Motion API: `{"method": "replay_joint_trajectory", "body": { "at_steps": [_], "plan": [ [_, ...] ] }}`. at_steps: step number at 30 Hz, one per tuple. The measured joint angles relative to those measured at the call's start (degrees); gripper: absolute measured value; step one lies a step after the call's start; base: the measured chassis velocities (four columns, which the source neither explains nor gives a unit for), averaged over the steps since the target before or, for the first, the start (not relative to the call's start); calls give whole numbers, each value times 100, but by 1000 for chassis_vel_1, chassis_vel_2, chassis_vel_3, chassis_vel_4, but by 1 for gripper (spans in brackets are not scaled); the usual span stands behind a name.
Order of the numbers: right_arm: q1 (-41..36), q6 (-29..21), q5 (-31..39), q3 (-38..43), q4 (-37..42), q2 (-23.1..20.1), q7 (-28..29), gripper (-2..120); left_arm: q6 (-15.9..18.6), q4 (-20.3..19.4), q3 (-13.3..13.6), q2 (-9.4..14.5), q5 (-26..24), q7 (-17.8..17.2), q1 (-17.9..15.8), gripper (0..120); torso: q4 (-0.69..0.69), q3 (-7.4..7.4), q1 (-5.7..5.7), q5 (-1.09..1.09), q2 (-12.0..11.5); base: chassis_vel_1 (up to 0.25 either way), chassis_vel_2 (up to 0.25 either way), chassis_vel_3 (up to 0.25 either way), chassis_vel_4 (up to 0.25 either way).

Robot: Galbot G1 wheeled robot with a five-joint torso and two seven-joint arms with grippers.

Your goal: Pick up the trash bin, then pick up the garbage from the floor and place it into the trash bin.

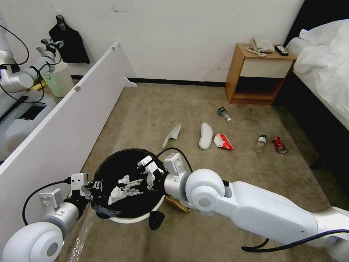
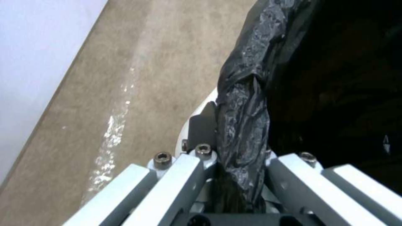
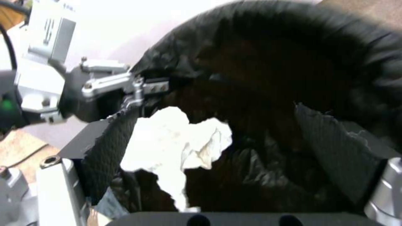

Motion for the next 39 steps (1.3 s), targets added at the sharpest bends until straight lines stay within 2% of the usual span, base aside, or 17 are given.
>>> {"method": "replay_joint_trajectory", "body": {
  "at_steps": [9,11,19,22,26,33,39],
  "plan": [
    [-241,57,-115,309,43,-83,-7,96,205,-51,-1,28,-158,-427,77,2,0,0,0,0,0,0,0,0,0],
    [-324,54,-321,378,-33,-119,-32,96,276,-83,11,37,-200,-505,160,2,0,0,0,0,0,0,0,0,0],
    [-420,-31,-519,362,-215,-45,71,95,279,-150,19,-20,-154,-507,286,2,1,0,0,1,0,0,0,0,0],
    [-366,-74,-537,250,-215,-118,-42,95,275,-149,40,-25,-137,-505,263,2,2,0,0,0,0,0,0,0,0],
    [-339,-129,-501,108,-263,-229,-63,96,268,-135,100,-29,-136,-495,186,2,-3,0,0,0,0,0,0,0,0],
    [-185,-205,-339,-194,-307,-194,107,97,233,-121,120,-84,-104,-480,162,2,1,0,0,0,-1,0,0,0,0],
    [-149,-218,-283,-23,-436,-83,189,98,201,-93,133,-118,-107,-437,125,1,0,0,0,-1,-1,0,0,0,0]
  ]
}}
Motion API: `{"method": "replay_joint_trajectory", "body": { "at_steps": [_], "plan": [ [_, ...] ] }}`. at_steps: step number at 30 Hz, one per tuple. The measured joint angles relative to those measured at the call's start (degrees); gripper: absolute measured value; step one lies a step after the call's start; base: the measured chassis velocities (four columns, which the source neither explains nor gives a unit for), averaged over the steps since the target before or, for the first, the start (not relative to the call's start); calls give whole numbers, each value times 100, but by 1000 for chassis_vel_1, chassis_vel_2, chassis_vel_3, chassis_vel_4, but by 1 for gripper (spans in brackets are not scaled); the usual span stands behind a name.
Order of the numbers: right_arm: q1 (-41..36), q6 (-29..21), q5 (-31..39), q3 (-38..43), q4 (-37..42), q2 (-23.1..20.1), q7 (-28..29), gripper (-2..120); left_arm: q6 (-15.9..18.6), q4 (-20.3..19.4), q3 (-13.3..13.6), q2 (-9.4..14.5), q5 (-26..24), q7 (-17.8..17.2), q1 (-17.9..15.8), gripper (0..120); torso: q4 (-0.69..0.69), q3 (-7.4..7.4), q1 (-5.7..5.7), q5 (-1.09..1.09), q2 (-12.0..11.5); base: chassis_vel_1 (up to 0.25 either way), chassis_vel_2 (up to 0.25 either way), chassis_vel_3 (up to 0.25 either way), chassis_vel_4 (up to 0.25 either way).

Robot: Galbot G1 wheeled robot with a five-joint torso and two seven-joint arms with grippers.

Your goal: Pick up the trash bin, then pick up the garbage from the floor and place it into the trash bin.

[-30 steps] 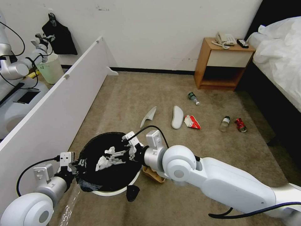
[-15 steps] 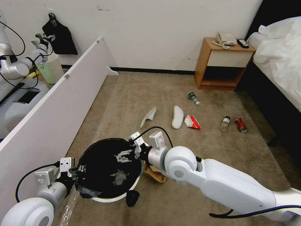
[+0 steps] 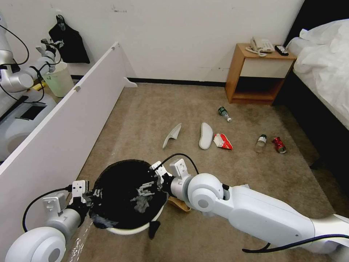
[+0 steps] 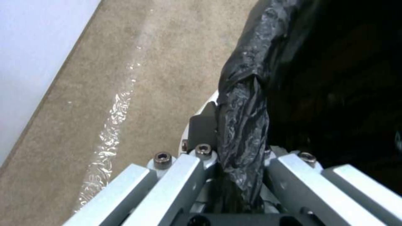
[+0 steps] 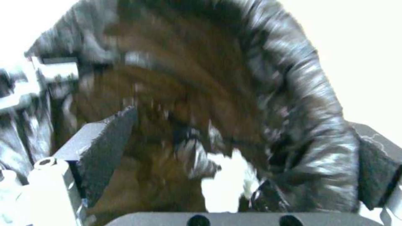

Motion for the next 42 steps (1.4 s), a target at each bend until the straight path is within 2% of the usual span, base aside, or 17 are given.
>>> {"method": "replay_joint_trajectory", "body": {
  "at_steps": [4,7,8,14,24,31,34,42],
  "plan": [
    [-100,105,67,534,-31,-9,44,98,-37,119,-52,-31,152,5,22,1,1,0,0,1,0,0,0,0,0],
    [-131,116,66,605,-30,-30,38,98,-45,136,-57,-40,186,8,27,1,1,0,0,1,0,0,0,0,0],
    [-236,139,54,795,-2,-102,1,100,-87,219,-80,-65,361,24,46,1,0,0,0,1,0,0,0,0,0],
    [-523,193,-76,1283,120,-314,-91,100,-154,428,-115,-122,654,47,39,1,0,0,0,1,0,0,0,0,0],
    [-917,205,-468,1768,262,-759,-491,100,-198,608,-76,-211,729,46,-64,1,0,-1,0,0,1,0,0,0,0],
    [-1187,102,-1163,1636,56,-1094,-1024,100,-223,645,-53,-222,705,116,-155,1,0,0,0,2,1,0,0,0,0],
    [-1186,-22,-1248,1518,-54,-1136,-1124,100,-223,672,-31,-207,681,135,-199,1,0,0,0,1,1,0,0,0,0],
    [-873,-374,-1309,963,-528,-974,-1424,100,-248,781,-22,-208,660,213,-274,1,1,0,0,0,1,0,0,0,0]
  ]
}}
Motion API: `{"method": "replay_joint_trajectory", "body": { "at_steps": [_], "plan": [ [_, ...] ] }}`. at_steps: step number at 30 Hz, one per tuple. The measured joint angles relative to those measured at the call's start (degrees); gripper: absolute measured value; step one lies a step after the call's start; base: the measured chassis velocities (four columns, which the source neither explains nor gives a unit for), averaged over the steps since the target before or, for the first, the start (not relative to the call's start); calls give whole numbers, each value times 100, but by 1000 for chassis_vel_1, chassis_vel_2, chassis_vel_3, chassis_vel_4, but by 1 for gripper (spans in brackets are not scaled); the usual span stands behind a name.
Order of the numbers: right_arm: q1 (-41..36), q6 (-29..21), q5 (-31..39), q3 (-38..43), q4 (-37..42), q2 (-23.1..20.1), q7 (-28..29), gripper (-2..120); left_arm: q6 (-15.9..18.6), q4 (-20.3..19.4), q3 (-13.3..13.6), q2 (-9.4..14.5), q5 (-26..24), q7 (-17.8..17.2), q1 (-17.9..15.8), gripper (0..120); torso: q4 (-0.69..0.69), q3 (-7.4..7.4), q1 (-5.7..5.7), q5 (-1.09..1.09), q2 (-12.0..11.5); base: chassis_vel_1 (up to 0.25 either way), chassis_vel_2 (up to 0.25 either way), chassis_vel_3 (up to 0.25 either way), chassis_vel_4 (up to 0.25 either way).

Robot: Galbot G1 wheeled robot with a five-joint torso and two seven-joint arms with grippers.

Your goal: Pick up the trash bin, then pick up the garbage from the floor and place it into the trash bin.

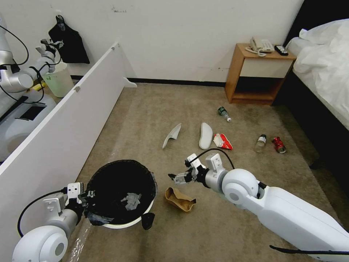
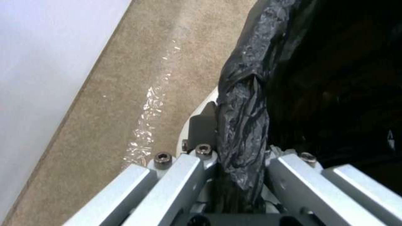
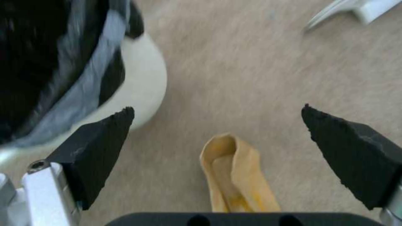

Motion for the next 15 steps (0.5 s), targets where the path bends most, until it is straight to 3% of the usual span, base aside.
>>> {"method": "replay_joint_trajectory", "body": {
  "at_steps": [7,15],
  "plan": [
    [395,-59,-497,-601,-656,254,-674,100,-37,43,-69,-32,2,70,-13,1,-1,0,0,0,0,0,0,0,0],
    [524,-56,-779,-1036,-1137,391,-879,100,-64,53,-109,-61,4,73,-38,1,-2,0,0,0,0,0,0,0,0]
  ]
}}
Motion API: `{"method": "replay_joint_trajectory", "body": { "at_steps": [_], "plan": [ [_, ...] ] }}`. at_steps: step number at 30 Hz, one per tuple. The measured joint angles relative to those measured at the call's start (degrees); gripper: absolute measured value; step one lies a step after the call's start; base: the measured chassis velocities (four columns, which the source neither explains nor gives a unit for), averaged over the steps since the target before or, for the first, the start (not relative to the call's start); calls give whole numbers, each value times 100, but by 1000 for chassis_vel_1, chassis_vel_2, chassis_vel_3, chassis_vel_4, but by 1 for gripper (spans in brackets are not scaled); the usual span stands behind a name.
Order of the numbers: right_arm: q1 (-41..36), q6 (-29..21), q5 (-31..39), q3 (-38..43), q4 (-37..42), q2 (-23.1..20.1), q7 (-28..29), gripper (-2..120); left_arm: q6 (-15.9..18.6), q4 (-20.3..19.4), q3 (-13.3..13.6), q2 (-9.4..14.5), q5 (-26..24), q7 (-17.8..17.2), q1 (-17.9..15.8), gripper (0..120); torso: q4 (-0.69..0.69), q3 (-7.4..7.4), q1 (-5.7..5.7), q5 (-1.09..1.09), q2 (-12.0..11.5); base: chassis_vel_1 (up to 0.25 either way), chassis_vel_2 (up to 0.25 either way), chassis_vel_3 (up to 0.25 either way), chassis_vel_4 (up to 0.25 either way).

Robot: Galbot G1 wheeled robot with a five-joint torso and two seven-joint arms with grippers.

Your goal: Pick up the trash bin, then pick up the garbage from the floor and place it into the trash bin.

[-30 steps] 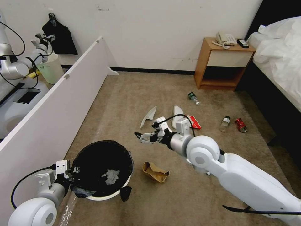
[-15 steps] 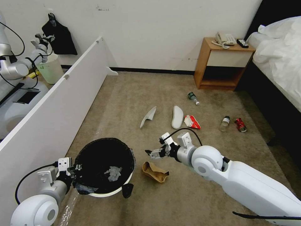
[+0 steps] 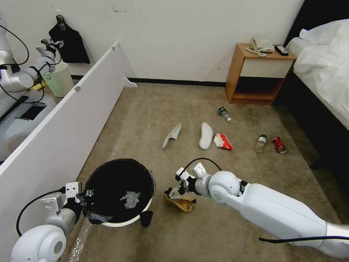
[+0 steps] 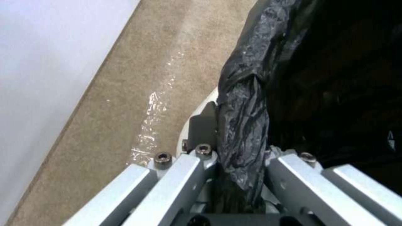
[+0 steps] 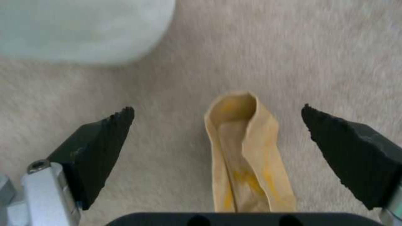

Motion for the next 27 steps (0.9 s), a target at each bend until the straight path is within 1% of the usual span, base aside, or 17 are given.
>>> {"method": "replay_joint_trajectory", "body": {
  "at_steps": [7,8,13,18,21,27],
  "plan": [
    [-10,24,-208,-198,-327,71,-82,100,-18,-18,-16,-16,-4,0,3,1,0,0,0,0,1,0,0,0,0],
    [-40,38,-296,-240,-502,105,-104,100,-26,-47,-37,-17,-10,0,24,1,0,0,0,0,0,0,0,0,0],
    [-81,81,-420,-269,-824,188,-113,100,-43,-103,-74,-17,-25,7,72,1,0,0,0,0,1,0,0,0,0],
    [-112,130,-546,-300,-1119,304,-131,100,-57,-116,-79,-34,-26,10,88,1,1,0,0,0,0,0,0,0,0],
    [-151,217,-723,-324,-1444,455,-149,100,-68,-130,-88,-59,-26,11,98,1,1,0,0,0,0,0,0,0,0],
    [-175,289,-856,-327,-1691,613,-190,100,-83,-129,-99,-81,-24,11,100,1,1,0,0,1,0,0,0,0,0]
  ]
}}
